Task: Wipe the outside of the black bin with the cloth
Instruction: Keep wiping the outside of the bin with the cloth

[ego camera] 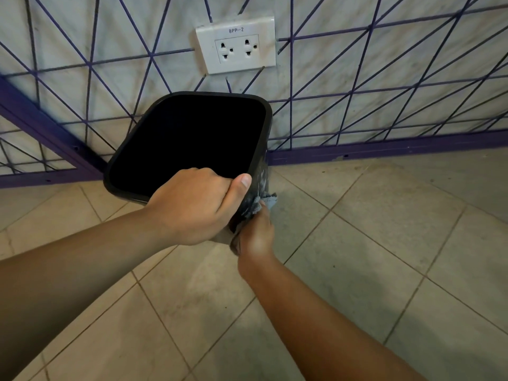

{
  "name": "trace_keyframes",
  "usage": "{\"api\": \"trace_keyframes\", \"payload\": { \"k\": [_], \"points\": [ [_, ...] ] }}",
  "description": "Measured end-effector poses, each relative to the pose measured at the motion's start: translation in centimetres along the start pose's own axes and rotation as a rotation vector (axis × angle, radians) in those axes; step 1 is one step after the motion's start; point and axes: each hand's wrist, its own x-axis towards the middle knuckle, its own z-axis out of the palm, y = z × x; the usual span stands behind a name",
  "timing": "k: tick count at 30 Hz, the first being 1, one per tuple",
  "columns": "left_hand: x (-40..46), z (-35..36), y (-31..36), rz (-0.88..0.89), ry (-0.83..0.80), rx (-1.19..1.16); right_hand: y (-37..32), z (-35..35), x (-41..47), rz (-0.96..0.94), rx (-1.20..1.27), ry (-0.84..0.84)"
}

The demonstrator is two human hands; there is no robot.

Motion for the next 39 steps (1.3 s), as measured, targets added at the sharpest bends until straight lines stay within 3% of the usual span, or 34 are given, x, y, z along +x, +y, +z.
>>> {"api": "trace_keyframes", "payload": {
  "k": [5, 10, 13, 26, 31, 35, 39],
  "points": [
    [0.3, 0.0, -0.3, -0.003, -0.024, -0.042, -0.4, 2.1, -4.0, -0.083, -0.02, -0.081],
    [0.3, 0.1, -0.3, -0.002, -0.023, -0.064, -0.3, 2.0, 0.7, -0.162, 0.003, 0.077],
    [0.4, 0.0, -0.4, -0.007, -0.042, -0.072, -0.5, 2.4, -1.1, -0.157, -0.024, -0.003],
    [0.7, 0.2, -0.6, -0.012, -0.006, -0.079, -0.9, 1.9, 1.6, -0.184, -0.014, 0.035],
    [0.4, 0.2, -0.8, 0.006, -0.028, -0.076, -0.5, 1.5, -2.6, -0.257, -0.076, -0.087],
    [0.8, 0.3, -0.9, 0.003, -0.011, -0.062, -1.1, 1.7, 0.6, -0.23, -0.035, 0.028],
    [0.8, 0.5, -1.2, 0.014, -0.033, -0.084, -0.7, 2.1, -1.3, -0.288, -0.093, -0.07]
  ]
}}
